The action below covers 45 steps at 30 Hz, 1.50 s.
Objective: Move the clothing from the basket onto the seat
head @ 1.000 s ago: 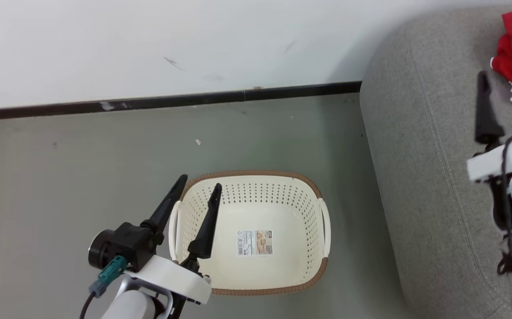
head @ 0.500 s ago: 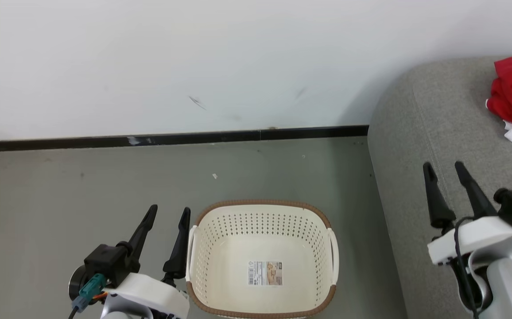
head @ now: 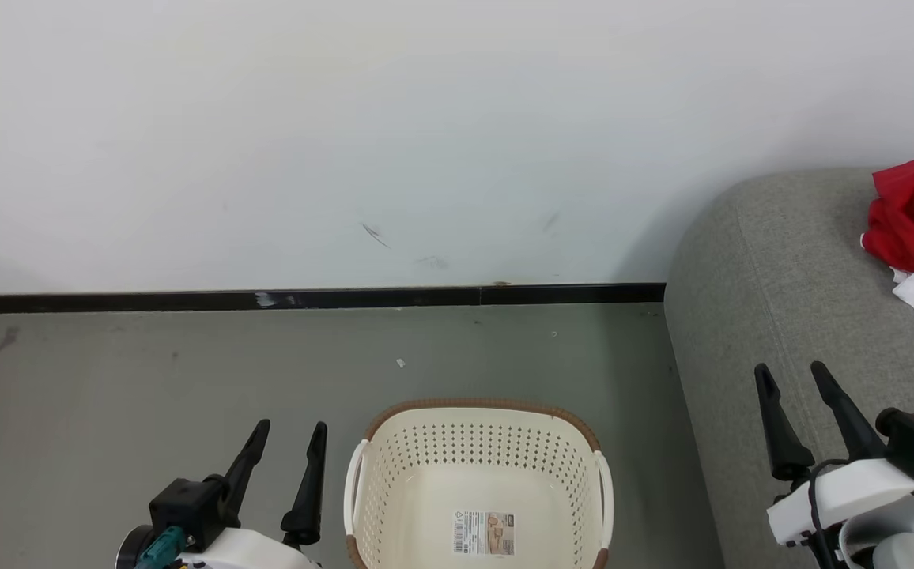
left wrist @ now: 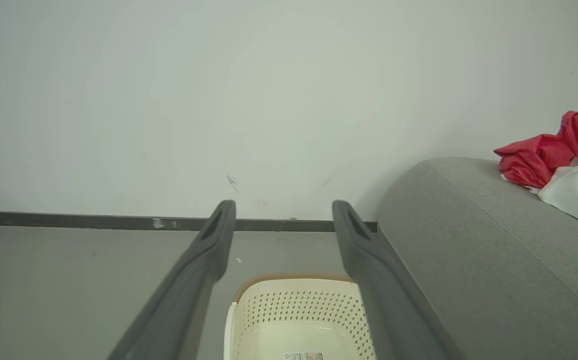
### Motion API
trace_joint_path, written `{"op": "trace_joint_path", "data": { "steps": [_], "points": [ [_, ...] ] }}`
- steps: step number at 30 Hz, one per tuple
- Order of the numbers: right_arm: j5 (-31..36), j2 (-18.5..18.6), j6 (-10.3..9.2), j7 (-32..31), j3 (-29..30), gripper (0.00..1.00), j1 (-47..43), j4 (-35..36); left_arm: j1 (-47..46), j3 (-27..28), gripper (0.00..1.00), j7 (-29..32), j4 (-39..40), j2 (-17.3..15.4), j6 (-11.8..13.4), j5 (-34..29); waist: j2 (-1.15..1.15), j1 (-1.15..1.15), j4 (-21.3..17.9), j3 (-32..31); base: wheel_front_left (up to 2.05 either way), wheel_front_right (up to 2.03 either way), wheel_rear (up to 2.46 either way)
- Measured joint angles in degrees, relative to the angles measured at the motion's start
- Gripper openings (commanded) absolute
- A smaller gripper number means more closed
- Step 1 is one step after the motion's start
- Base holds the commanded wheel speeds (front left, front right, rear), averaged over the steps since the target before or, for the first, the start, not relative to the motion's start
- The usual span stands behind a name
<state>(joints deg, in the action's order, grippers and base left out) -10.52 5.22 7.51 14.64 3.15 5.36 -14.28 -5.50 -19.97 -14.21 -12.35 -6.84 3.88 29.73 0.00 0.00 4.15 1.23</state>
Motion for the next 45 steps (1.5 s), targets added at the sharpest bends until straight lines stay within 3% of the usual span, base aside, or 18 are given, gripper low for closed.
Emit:
{"op": "trace_joint_path", "data": {
  "steps": [36,37,45],
  "points": [
    [1.6,-1.7,0.0,0.0,1.1,1.0,-7.1,4.9,2.5,0.8,1.0,0.0,-1.3,-0.2,-0.7,0.0,0.0,0.0,1.8,-3.4,0.0,0.0,0.0],
    [1.6,-1.9,0.0,0.0,1.0,0.0,-7.3,4.4,2.5,0.7,0.0,0.0,-1.8,0.0,-0.7,0.0,0.0,0.0,1.8,-3.5,0.0,0.0,0.0],
    [0.4,-3.3,0.0,-0.4,1.2,0.0,-9.6,0.7,5.1,0.4,0.0,0.5,-4.7,1.3,-0.7,1.0,0.0,0.0,1.8,-3.4,0.0,0.0,0.0]
  ]
}}
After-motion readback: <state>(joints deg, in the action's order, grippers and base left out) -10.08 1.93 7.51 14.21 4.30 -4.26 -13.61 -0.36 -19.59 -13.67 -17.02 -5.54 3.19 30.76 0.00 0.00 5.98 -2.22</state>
